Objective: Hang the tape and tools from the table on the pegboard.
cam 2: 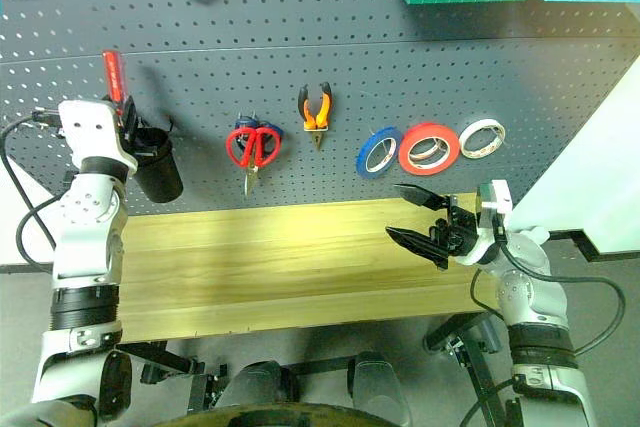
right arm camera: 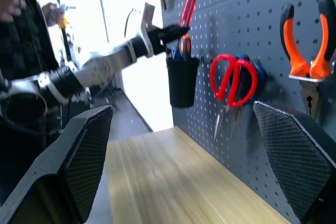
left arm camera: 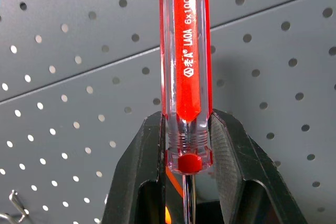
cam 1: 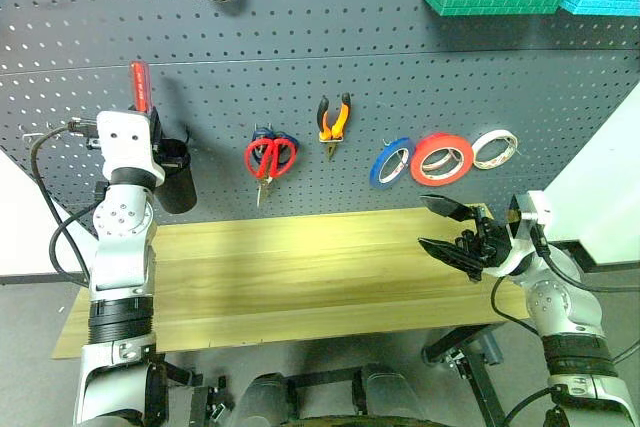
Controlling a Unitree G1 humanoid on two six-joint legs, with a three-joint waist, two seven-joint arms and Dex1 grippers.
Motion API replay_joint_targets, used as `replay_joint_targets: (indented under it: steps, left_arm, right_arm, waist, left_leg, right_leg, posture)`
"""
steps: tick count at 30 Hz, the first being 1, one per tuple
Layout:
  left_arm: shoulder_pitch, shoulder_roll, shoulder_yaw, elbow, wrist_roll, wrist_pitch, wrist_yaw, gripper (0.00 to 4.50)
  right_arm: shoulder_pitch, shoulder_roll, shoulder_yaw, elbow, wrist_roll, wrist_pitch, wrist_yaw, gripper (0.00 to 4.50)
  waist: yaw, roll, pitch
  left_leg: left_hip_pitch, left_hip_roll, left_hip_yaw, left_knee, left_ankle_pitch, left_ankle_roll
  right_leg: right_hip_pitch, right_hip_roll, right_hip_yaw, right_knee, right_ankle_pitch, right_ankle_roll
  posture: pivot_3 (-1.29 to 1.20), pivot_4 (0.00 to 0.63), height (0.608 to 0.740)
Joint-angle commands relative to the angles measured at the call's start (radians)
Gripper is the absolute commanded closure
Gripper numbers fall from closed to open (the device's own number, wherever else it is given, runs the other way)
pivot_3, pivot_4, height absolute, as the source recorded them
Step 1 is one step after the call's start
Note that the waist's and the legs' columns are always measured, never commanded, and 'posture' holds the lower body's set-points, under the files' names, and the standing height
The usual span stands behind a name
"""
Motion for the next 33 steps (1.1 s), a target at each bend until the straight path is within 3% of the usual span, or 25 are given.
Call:
replay_joint_targets:
  steps: [1,12,23,33]
  left_arm:
    - [-0.008,0.007,0.003,-0.016,0.006,-0.03,0.008,3.68]
    - [0.019,-0.011,0.002,0.001,-0.02,-0.013,0.002,3.68]
    - [0.037,-0.027,0.001,-0.005,-0.051,-0.031,-0.016,0.17]
    - [0.005,-0.027,-0.016,-0.113,-0.046,0.0,-0.015,0.08]
  right_arm:
    - [-0.016,0.006,-0.035,-0.046,0.037,0.022,-0.011,0.0]
    - [-0.005,0.009,-0.046,-0.045,0.023,0.034,-0.015,0.0]
    - [0.002,0.008,-0.046,-0.06,0.02,0.04,-0.023,0.0]
    - [-0.005,0.012,-0.048,-0.065,0.025,0.049,-0.036,0.0]
  waist:
    - [0.0,0.0,0.0]
    - [-0.001,0.0,0.0]
    - [-0.001,0.0,0.0]
    - [-0.001,0.0,0.0]
  left_leg:
    - [0.0,0.0,0.0,0.0,0.0,0.0]
    - [-0.001,0.0,0.0,0.0,0.0,0.0]
    - [0.0,0.0,0.0,0.0,0.0,0.0]
    - [-0.001,0.0,0.0,0.0,0.0,0.0]
  right_leg:
    - [0.0,0.0,0.0,0.0,0.0,0.0]
    - [-0.001,0.0,0.0,0.0,0.0,0.0]
    - [-0.001,0.0,0.0,0.0,0.0,0.0]
    - [-0.001,0.0,0.0,0.0,0.0,0.0]
  posture:
    - [-0.12,0.0,0.736]
    - [-0.12,0.0,0.736]
    - [-0.13,0.0,0.736]
    - [-0.13,0.0,0.736]
